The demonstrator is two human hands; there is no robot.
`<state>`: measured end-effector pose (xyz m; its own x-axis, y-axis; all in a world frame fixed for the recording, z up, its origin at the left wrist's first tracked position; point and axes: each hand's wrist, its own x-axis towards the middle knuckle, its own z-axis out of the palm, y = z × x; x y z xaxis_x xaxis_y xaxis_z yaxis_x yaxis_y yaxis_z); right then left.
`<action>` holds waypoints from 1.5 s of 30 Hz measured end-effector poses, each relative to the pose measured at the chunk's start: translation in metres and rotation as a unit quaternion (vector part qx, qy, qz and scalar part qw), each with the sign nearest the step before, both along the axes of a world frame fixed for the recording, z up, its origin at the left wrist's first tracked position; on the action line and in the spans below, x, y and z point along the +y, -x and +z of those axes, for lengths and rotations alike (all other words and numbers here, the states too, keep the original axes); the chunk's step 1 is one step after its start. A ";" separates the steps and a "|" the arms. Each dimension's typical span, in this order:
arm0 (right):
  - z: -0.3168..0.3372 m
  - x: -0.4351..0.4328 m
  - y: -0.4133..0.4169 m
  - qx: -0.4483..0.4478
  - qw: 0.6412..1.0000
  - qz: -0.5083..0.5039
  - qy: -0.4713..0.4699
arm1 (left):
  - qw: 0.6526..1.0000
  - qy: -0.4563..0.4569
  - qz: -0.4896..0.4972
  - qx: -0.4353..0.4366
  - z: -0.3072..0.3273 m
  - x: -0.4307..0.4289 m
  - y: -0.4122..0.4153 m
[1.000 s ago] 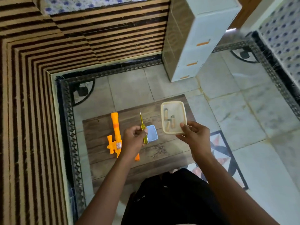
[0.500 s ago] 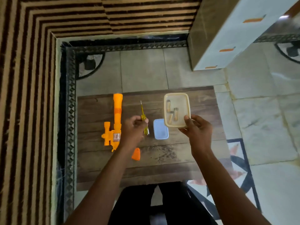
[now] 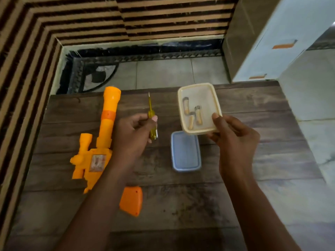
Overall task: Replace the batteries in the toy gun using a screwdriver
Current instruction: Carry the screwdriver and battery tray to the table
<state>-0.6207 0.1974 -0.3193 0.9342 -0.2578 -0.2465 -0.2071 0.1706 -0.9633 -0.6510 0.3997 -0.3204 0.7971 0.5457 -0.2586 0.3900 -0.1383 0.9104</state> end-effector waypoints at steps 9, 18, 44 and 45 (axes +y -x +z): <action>-0.027 -0.027 0.021 -0.065 0.996 -0.049 -0.045 | 0.994 -0.073 -0.021 -0.078 -0.013 -0.011 0.020; -0.023 -0.097 0.085 -0.022 0.997 -0.071 0.005 | 0.994 -0.097 -0.001 -0.056 0.001 -0.072 0.110; -0.016 -0.049 0.130 -0.353 0.821 0.170 0.416 | 0.975 -0.133 -0.064 -0.166 0.002 -0.075 0.161; -0.014 -0.035 0.131 -0.378 0.796 0.221 0.417 | 0.973 -0.138 -0.055 -0.174 0.002 -0.071 0.163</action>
<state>-0.7517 0.1624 -0.3333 0.7788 0.3581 0.5150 0.6244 -0.5216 -0.5814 -0.8142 0.3283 -0.3181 0.8679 0.4623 0.1818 0.0343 -0.4208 0.9065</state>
